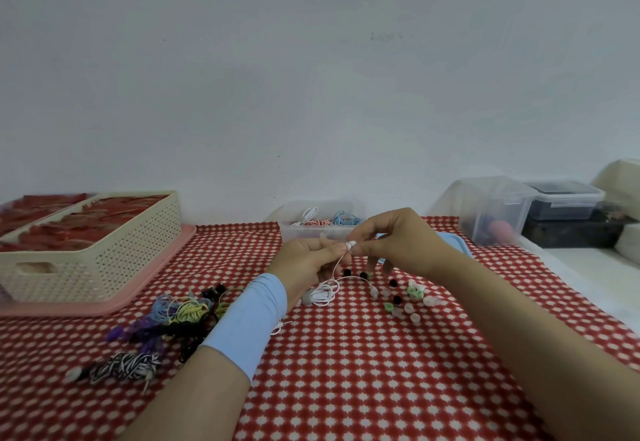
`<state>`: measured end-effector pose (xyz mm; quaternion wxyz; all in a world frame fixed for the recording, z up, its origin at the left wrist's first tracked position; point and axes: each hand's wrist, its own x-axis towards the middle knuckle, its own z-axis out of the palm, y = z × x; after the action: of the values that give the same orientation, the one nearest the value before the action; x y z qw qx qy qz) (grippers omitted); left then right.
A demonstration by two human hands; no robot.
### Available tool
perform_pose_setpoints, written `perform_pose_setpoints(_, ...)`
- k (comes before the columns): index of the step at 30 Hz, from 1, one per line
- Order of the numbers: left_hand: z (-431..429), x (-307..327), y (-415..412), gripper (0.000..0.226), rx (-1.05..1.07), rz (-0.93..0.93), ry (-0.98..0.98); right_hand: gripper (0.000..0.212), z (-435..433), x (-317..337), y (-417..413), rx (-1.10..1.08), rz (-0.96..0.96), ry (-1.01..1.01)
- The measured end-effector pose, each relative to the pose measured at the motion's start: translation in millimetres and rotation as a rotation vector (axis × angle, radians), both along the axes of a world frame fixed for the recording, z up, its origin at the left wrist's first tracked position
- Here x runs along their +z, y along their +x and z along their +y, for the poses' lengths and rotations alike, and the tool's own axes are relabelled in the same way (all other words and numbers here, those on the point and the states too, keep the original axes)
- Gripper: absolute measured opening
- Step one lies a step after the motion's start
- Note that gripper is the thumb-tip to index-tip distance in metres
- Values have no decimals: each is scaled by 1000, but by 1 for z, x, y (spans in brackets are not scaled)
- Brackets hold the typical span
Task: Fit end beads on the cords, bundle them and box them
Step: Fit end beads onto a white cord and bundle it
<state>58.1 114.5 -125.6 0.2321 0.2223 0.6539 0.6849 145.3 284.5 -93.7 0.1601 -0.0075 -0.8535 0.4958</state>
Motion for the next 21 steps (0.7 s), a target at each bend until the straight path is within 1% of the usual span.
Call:
perform_pose_setpoints(3, 0, 2, 1, 10, 5, -39, 17, 11, 0, 0, 0, -3, 34, 56)
perform_pose_setpoints(6, 0, 4, 2, 9, 5, -70, 25, 23, -1, 2, 1, 13, 64, 95)
perform_pose_setpoints(7, 0, 4, 2, 9, 1, -83, 28, 23, -1, 2, 0, 19, 71, 112)
perform_pose_setpoints(10, 0, 6, 3, 9, -14, -100, 22, 10, -1, 2, -1, 15, 79, 127)
perform_pose_setpoints(12, 0, 6, 4, 9, -17, -104, 17, 6, -1, 1, -1, 9, 85, 137)
perform_pose_setpoints(14, 0, 6, 4, 9, -21, -102, 15, 7, -1, 1, -1, 10, 84, 142)
perform_pose_setpoints(16, -1, 5, 3, 10, -25, -95, 18, 14, 0, 2, 0, 10, 78, 139)
perform_pose_setpoints(18, -2, 5, 3, 11, -35, -95, 28, 17, 1, 5, 3, 19, 39, 95)
perform_pose_setpoints(21, -3, 5, 2, 17, -60, -81, 27, 13, 3, 9, 8, 71, -83, -77)
